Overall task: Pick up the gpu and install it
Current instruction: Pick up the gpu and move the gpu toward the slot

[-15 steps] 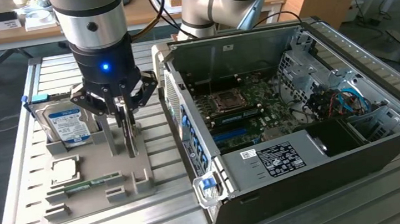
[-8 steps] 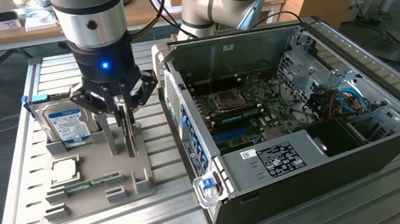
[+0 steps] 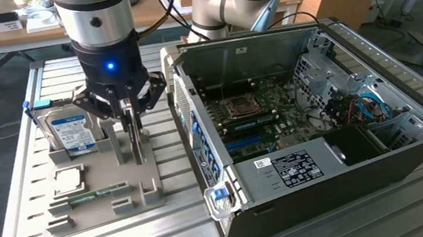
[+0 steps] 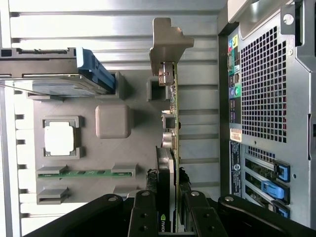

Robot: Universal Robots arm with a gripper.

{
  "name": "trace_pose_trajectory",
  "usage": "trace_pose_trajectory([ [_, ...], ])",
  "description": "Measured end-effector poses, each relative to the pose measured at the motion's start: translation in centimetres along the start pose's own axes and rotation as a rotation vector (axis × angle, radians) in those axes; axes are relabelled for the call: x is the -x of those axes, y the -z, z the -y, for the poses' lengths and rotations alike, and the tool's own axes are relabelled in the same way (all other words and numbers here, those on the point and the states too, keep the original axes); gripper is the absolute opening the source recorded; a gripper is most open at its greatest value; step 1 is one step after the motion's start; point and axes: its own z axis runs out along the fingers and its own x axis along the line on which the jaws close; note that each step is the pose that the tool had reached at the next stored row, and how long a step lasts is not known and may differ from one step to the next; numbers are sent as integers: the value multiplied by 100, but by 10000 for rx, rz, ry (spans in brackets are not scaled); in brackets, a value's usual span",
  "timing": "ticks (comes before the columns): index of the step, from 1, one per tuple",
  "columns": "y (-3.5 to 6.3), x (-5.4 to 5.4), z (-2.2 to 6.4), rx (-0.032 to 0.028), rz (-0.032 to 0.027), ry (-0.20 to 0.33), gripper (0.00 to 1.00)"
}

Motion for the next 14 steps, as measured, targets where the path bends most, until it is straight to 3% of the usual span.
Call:
trace_pose_trajectory([
  [14, 230, 5, -11, 0, 0, 0, 27],
])
